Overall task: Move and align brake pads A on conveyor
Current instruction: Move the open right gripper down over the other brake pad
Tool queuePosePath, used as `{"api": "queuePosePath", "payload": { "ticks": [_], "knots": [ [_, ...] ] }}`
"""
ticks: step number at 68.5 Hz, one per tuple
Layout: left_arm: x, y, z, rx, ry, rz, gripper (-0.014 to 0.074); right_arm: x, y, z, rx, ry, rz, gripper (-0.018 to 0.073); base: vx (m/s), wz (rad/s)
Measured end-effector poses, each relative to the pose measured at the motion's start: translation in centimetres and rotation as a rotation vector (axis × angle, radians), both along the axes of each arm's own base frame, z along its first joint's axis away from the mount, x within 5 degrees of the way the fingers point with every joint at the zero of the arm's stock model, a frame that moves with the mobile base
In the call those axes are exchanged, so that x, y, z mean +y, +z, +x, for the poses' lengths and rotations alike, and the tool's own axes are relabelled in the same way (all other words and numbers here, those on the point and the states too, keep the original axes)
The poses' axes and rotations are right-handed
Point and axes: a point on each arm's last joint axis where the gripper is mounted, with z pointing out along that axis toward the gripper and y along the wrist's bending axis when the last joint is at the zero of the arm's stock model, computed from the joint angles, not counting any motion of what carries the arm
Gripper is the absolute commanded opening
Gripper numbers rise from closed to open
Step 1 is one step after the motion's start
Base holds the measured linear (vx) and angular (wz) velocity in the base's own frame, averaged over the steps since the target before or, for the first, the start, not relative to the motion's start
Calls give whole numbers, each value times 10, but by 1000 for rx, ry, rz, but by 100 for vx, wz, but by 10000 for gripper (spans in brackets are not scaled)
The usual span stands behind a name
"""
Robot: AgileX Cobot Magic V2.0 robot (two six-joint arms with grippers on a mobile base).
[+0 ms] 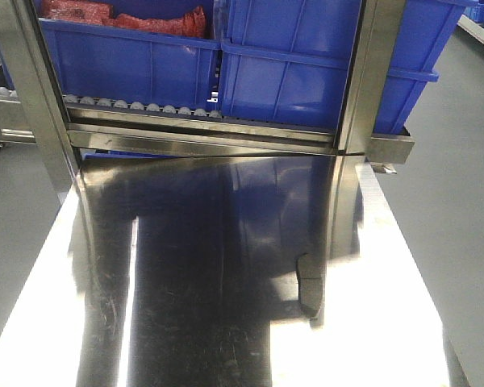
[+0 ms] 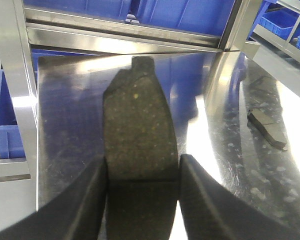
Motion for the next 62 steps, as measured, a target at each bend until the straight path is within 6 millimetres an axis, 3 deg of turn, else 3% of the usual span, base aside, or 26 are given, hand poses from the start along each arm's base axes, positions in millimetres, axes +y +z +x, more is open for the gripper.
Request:
{"api": "queuePosePath", "payload": {
  "ticks": [33,51,62],
  "knots": [
    [0,0,0,0,0,0,-7,1,4,9,61,3,-1,447,0,0],
    [0,0,0,0,0,0,-7,8,36,59,344,28,-28,445,0,0],
    [0,0,0,0,0,0,-7,13,33,97,573,50,-25,439,0,0]
  ]
}}
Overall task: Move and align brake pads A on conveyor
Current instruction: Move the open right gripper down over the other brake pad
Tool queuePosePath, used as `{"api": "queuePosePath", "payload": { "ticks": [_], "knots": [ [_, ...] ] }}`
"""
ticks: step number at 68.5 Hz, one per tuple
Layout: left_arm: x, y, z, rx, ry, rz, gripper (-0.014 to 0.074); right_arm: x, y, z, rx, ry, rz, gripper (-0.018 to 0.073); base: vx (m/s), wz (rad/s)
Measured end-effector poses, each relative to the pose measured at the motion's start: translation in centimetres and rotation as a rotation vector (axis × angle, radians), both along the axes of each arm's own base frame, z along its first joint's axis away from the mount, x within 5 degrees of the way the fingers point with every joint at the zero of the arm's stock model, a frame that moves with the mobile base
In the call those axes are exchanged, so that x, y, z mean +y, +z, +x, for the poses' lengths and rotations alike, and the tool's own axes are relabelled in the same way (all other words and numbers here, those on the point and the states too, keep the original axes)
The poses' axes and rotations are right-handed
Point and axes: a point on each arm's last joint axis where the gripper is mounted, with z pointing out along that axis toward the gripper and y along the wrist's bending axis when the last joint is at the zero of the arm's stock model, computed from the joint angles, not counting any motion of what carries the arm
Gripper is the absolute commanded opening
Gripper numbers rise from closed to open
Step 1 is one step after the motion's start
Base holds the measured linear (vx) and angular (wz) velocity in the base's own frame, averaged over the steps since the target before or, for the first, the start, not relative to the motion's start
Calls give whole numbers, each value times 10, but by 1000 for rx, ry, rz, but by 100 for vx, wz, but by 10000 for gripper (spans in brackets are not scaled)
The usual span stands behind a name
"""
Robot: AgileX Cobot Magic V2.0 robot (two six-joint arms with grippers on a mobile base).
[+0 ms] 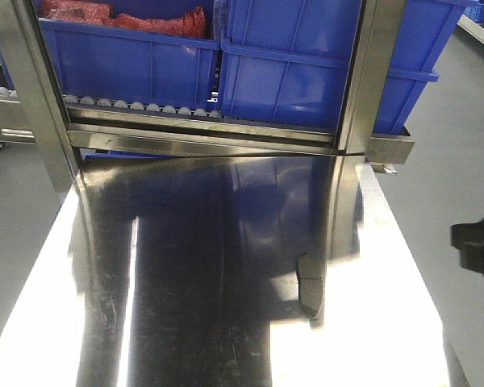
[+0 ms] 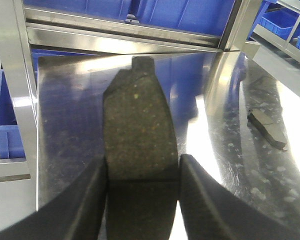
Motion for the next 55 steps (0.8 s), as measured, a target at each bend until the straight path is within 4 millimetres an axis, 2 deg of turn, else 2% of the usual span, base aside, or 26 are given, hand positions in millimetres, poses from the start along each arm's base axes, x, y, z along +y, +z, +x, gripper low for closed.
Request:
{"api": "queuePosePath", "payload": {
  "ticks": [10,23,38,46,55],
  "knots": [
    [0,0,0,0,0,0,-7,4,-20,32,189,7,-5,427,0,0],
    [0,0,0,0,0,0,-7,8,-64,71,424,-15,-6,426,0,0],
    [0,0,0,0,0,0,-7,10,-105,101,583,-63,6,426,0,0],
    [0,0,0,0,0,0,-7,19,-114,114,627,-70,2,426,0,0],
    [0,0,0,0,0,0,-7,46,-112,126,619,-35,-7,426,0,0]
  ]
}}
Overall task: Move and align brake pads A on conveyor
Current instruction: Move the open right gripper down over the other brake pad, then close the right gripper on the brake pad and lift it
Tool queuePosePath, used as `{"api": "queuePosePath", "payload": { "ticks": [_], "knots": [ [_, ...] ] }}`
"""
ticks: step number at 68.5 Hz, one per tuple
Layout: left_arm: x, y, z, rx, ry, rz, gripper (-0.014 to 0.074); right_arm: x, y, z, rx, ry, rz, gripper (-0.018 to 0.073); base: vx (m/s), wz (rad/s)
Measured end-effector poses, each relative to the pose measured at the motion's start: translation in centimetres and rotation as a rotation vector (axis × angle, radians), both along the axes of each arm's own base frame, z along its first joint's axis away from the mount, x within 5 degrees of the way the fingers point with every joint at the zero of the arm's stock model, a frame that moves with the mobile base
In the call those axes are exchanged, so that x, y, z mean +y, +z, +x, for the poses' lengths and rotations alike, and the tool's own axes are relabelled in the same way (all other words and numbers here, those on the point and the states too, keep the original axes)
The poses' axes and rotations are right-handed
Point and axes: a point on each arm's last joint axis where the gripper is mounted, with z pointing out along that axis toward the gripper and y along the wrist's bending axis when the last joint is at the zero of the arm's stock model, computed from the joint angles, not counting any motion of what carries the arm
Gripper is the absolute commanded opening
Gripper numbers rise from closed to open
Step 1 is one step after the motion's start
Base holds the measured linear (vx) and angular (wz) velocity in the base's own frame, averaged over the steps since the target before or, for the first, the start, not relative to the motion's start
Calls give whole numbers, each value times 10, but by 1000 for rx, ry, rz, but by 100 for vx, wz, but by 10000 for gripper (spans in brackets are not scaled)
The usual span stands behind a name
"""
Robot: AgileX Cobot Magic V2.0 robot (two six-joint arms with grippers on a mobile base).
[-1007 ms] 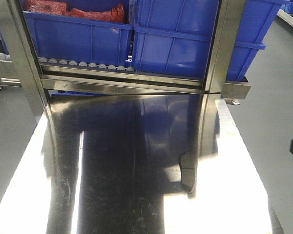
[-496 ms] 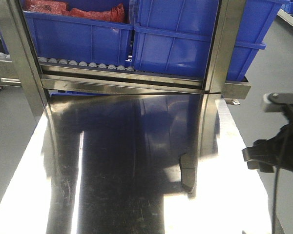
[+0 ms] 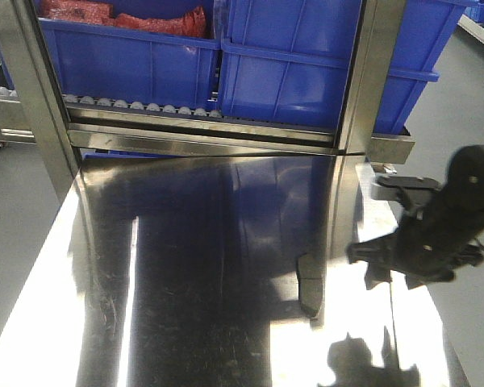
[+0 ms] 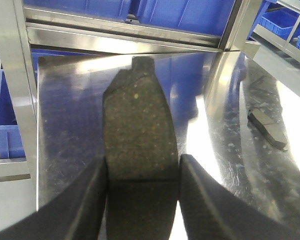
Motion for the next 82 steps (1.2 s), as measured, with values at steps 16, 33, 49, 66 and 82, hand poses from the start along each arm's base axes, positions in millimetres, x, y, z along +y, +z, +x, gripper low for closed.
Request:
{"api": "queuePosePath", "payload": {
  "ticks": [16,33,49,66,82],
  "knots": [
    [0,0,0,0,0,0,-7,63,9,25,-39,47,-7,426,0,0],
    [0,0,0,0,0,0,-7,90,-5,46,56,0,-22,426,0,0],
    [0,0,0,0,0,0,-7,92,-29,50,135,-31,-51,426,0,0],
    [0,0,0,0,0,0,-7,93,-44,52,164,-32,-67,426,0,0],
    [0,0,0,0,0,0,-7,92,-43,56,120,-36,-73,426,0,0]
  ]
}}
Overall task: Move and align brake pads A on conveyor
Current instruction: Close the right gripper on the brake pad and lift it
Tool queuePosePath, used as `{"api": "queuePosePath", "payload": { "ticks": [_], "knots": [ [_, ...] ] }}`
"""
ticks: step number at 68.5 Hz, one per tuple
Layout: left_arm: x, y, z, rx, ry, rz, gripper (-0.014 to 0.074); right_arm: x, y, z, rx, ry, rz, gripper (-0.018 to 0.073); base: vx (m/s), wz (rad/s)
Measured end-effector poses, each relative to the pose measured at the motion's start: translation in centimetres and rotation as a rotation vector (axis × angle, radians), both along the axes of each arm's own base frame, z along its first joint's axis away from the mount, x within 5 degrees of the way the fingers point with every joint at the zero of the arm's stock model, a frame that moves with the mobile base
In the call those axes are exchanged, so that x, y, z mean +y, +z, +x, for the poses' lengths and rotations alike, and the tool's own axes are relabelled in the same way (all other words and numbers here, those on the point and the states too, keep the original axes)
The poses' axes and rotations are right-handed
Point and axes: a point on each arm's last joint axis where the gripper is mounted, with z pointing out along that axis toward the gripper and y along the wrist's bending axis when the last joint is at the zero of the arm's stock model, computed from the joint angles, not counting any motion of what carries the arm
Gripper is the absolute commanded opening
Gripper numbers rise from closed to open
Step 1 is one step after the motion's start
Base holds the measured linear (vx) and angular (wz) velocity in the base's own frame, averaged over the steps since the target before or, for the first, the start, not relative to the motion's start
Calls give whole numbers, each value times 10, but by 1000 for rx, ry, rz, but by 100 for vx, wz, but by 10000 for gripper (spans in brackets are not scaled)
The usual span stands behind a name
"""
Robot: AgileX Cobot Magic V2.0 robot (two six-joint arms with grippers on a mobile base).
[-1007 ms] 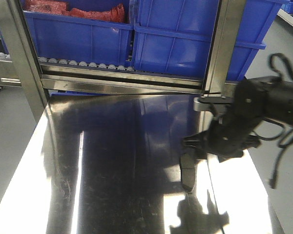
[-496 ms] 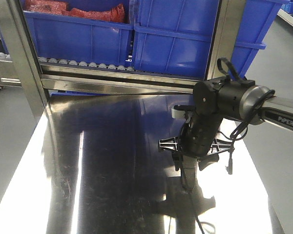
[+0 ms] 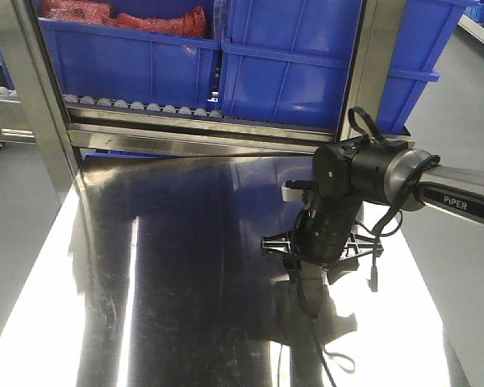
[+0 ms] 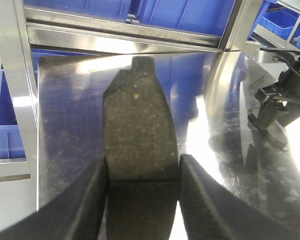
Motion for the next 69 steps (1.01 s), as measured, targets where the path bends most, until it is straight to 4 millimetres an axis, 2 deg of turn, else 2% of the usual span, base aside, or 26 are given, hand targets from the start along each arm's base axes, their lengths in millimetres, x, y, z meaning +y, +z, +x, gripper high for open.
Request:
{"api": "queuePosePath", "payload": {
  "ticks": [51,69],
  "knots": [
    [0,0,0,0,0,0,-7,-1,1,2,-22,3,-2,426,0,0],
    [0,0,0,0,0,0,-7,2,-8,9,10,11,-16,422,0,0]
  ]
}}
